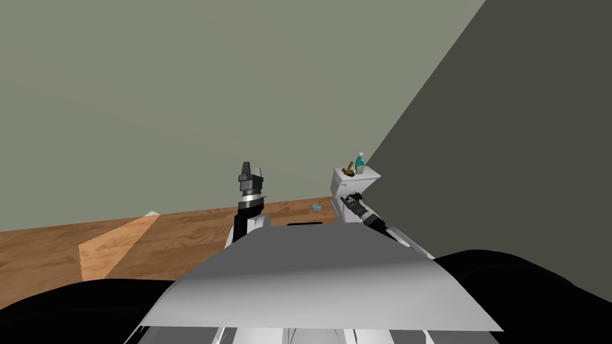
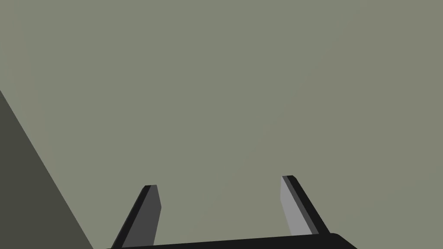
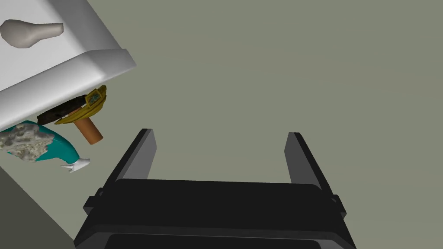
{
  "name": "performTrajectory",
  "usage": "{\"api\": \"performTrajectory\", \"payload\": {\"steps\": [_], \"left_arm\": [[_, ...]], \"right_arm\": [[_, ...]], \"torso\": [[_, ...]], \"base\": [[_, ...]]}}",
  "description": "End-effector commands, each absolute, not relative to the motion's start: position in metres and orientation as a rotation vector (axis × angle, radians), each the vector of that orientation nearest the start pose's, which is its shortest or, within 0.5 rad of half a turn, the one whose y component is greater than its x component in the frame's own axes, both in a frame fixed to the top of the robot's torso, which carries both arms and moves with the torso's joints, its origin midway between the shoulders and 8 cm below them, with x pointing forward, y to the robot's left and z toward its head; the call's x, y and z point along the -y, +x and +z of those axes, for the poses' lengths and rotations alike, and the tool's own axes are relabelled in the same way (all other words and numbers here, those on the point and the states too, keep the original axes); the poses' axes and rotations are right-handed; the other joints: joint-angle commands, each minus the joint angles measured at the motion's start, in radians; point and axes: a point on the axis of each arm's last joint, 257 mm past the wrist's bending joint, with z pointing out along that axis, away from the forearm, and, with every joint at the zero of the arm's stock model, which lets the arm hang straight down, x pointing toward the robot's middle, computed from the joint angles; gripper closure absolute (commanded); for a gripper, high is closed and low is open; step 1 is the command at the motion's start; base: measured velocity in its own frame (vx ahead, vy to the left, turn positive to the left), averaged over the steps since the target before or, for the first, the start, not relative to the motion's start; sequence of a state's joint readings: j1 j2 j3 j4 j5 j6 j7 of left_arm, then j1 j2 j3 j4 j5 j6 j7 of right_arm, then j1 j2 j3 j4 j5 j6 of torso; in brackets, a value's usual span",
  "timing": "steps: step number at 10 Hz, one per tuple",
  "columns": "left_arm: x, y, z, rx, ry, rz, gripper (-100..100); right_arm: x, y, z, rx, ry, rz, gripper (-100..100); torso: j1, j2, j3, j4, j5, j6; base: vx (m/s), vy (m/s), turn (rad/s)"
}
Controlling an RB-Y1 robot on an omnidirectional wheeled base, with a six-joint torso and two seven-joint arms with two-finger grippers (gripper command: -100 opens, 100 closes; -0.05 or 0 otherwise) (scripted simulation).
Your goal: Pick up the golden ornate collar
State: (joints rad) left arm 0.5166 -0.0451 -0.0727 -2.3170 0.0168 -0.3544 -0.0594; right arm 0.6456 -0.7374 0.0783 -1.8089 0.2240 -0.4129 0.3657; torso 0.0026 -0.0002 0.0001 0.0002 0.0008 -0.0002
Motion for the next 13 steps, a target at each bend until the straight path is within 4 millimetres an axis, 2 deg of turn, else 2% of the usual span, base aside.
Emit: {"api": "performTrajectory", "payload": {"steps": [1, 2, 3, 4, 5, 6, 7, 8, 9, 10, 11, 12, 13], "left_arm": [[-0.265, 0.361, 0.007, -0.67, -0.783, -1.298, 0], [-0.265, 0.362, 0.007, -0.67, -0.783, -1.298, 0], [-0.265, 0.361, 0.007, -0.67, -0.783, -1.298, 0], [-0.265, 0.362, 0.007, -0.67, -0.783, -1.298, 0], [-0.265, 0.361, 0.007, -0.67, -0.783, -1.298, 0], [-0.265, 0.361, 0.007, -0.67, -0.783, -1.298, 0], [-0.265, 0.361, 0.007, -0.67, -0.783, -1.298, 0], [-0.265, 0.361, 0.007, -0.67, -0.783, -1.298, 0], [-0.265, 0.361, 0.007, -0.67, -0.783, -1.298, 0], [-0.265, 0.361, 0.007, -0.67, -0.783, -1.298, 0], [-0.265, 0.361, 0.007, -0.67, -0.783, -1.298, 0], [-0.265, 0.361, 0.007, -0.67, -0.783, -1.298, 0], [-0.265, 0.361, 0.007, -0.67, -0.783, -1.298, 0]], "right_arm": [[0.348, 0.311, -0.307, -1.878, 0.009, 0.471, -100], [0.35, 0.311, -0.307, -1.888, -0.014, 0.463, -100], [0.366, 0.298, -0.325, -1.948, -0.066, 0.41, -100], [0.369, 0.298, -0.324, -1.958, -0.093, 0.401, -100], [0.386, 0.284, -0.341, -2.015, -0.146, 0.349, -100], [0.39, 0.284, -0.339, -2.026, -0.176, 0.338, -100], [0.407, 0.269, -0.354, -2.08, -0.23, 0.29, -100], [0.412, 0.27, -0.351, -2.09, -0.261, 0.278, -100], [0.431, 0.254, -0.364, -2.144, -0.318, 0.23, -100], [0.436, 0.255, -0.361, -2.152, -0.35, 0.217, -100], [0.455, 0.239, -0.372, -2.203, -0.409, 0.172, -100], [0.462, 0.241, -0.367, -2.212, -0.449, 0.156, -100], [0.48, 0.225, -0.376, -2.26, -0.508, 0.113, -100]], "torso": [[0.0, 0.0, 0.0, 0.0, 0.0, 0.0], [0.0, -0.001, -0.001, 0.0, 0.0, 0.0], [0.0, -0.001, -0.001, 0.0, 0.0, 0.0], [0.0, -0.002, -0.001, 0.0, 0.0, 0.0], [-0.001, -0.002, -0.001, 0.0, 0.0, 0.0], [0.0, -0.002, -0.001, 0.0, 0.0, 0.0], [-0.001, -0.003, -0.001, -0.001, 0.0, 0.0], [-0.001, -0.003, -0.002, -0.001, 0.0, 0.0], [-0.001, -0.004, -0.002, -0.001, 0.0, 0.0], [-0.001, -0.005, -0.003, -0.001, 0.0, 0.0], [-0.001, -0.004, -0.003, -0.001, 0.0, 0.0], [-0.001, -0.005, -0.003, -0.001, 0.0, 0.0], [-0.001, -0.004, -0.003, -0.001, 0.0, 0.0]], "base": [[0.015, 0.043, 0.121], [0.014, 0.039, 0.046], [0.026, 0.052, 0.104], [0.024, 0.038, 0.056], [0.03, 0.042, 0.118], [0.037, 0.032, 0.077], [0.049, 0.035, 0.154], [0.049, 0.025, 0.059], [0.069, 0.031, 0.147], [0.058, 0.021, 0.075], [0.068, 0.035, 0.164], [0.059, 0.022, 0.064], [0.081, 0.025, 0.139]]}}
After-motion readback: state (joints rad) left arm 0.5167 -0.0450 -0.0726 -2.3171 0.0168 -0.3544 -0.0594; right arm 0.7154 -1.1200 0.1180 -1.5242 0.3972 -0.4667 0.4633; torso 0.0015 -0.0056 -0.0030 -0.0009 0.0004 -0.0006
